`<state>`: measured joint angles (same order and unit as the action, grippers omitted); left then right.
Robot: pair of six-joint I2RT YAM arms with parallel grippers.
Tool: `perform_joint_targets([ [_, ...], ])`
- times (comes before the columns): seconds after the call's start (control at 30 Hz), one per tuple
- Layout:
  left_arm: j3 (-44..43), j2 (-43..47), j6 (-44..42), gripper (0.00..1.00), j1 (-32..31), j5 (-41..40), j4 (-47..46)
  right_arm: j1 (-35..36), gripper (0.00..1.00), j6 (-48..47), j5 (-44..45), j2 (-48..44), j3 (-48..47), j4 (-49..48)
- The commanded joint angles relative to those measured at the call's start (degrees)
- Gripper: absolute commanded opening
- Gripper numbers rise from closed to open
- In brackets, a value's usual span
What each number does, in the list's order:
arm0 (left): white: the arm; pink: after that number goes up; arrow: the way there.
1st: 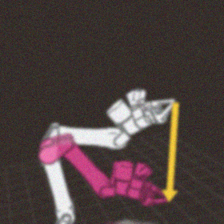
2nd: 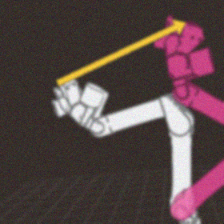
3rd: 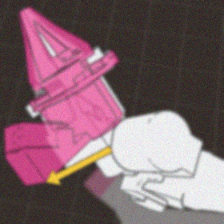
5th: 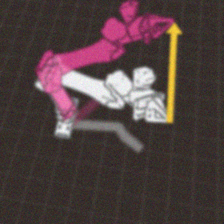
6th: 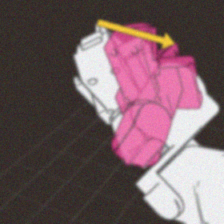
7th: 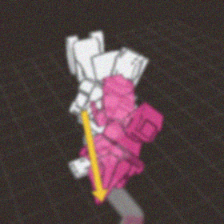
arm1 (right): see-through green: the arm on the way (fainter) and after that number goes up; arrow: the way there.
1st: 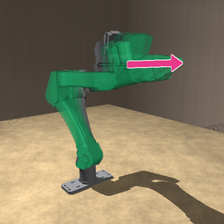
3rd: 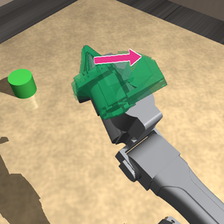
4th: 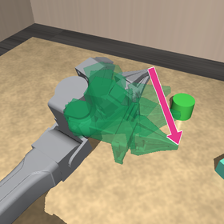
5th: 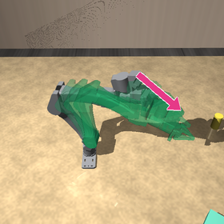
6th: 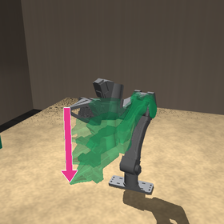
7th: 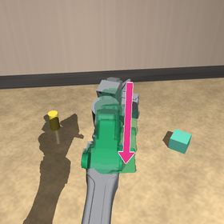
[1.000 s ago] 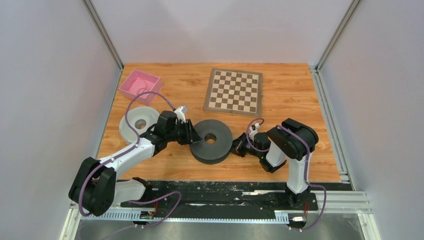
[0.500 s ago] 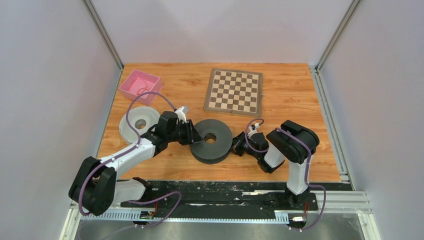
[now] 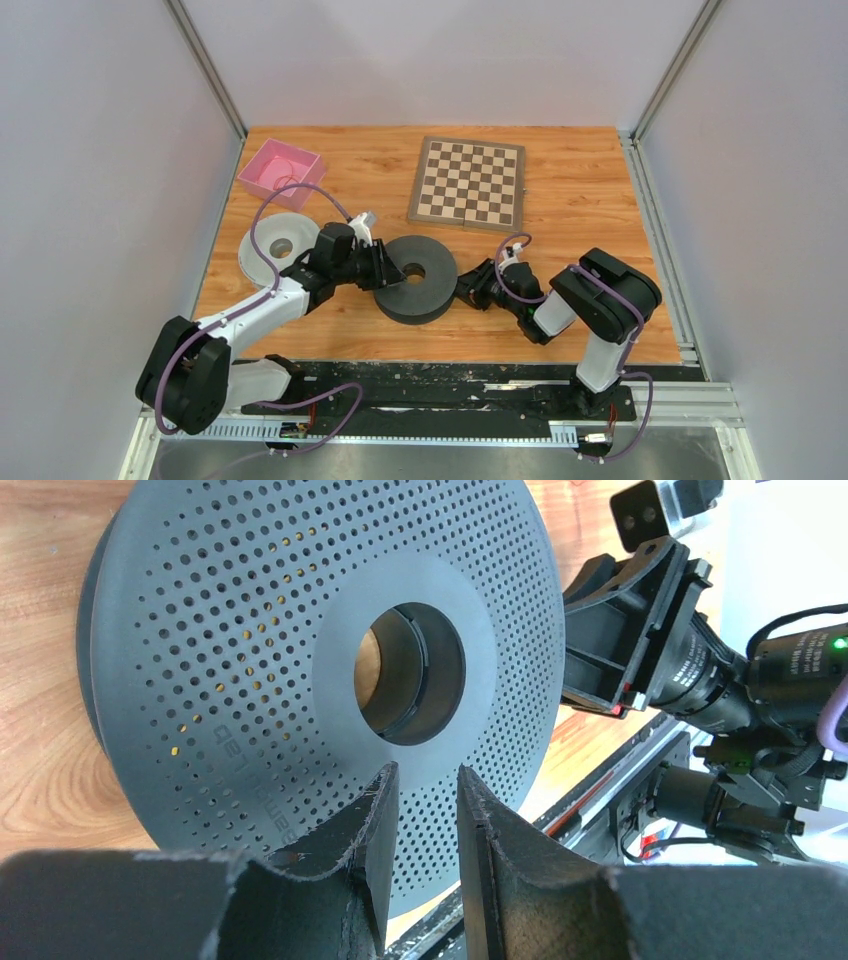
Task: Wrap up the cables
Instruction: Move the cable reel to the center of the board.
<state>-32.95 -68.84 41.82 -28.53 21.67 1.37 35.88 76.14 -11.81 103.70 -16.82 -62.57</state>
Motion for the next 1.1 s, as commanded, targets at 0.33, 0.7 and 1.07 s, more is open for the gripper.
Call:
perform_joint_targets([
  [0.33, -5.44, 1.78, -1.33, 0.36, -0.31, -0.64, 1.19, -3.68, 0.32, -10.48, 4.39, -20.02, -0.93, 22.66],
  [0.7, -9.58, 4.31, -3.87, 0.36, -0.33, -1.92, 4.34, -5.37, 0.41, -25.1, -0.1, -35.66, -7.67, 39.17],
  [1.07, -14.57, 12.04, -11.04, 0.38, 6.61, -18.62, 18.31, -1.77, 0.48, -21.25, -3.04, -33.87, -7.59, 41.33],
])
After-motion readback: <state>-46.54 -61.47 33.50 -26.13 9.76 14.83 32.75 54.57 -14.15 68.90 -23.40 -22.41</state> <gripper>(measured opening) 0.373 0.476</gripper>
